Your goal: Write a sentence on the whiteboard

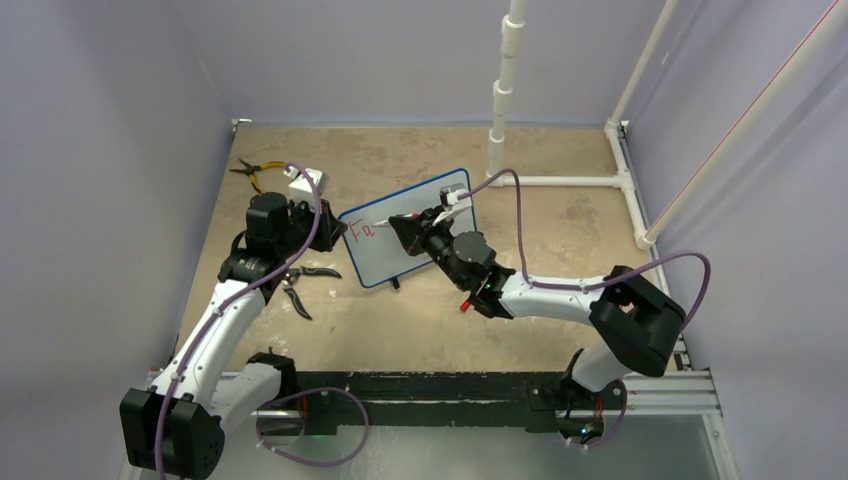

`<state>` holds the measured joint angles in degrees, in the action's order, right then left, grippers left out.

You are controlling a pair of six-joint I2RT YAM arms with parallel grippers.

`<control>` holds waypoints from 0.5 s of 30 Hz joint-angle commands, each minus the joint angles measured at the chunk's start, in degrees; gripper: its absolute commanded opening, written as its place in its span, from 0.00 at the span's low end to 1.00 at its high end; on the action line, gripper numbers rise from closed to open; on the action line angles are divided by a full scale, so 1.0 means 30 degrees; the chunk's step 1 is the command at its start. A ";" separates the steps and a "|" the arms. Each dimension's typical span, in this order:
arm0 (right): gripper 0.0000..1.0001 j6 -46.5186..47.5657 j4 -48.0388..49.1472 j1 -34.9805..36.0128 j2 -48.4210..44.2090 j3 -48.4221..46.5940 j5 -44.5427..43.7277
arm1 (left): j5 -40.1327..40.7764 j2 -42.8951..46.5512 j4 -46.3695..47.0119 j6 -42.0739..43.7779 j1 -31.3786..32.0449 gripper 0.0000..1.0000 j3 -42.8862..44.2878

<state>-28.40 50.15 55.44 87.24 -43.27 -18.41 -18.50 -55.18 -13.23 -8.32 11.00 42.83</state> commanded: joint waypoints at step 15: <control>0.00 -0.0142 -0.0101 -0.0082 0.0228 -0.0871 -0.0931 | -0.0331 -0.0182 0.0310 0.0399 -0.0036 0.00 0.0079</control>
<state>-28.47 50.13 55.44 88.99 -44.47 -18.70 -18.52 -55.24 -13.17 -8.32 10.98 42.83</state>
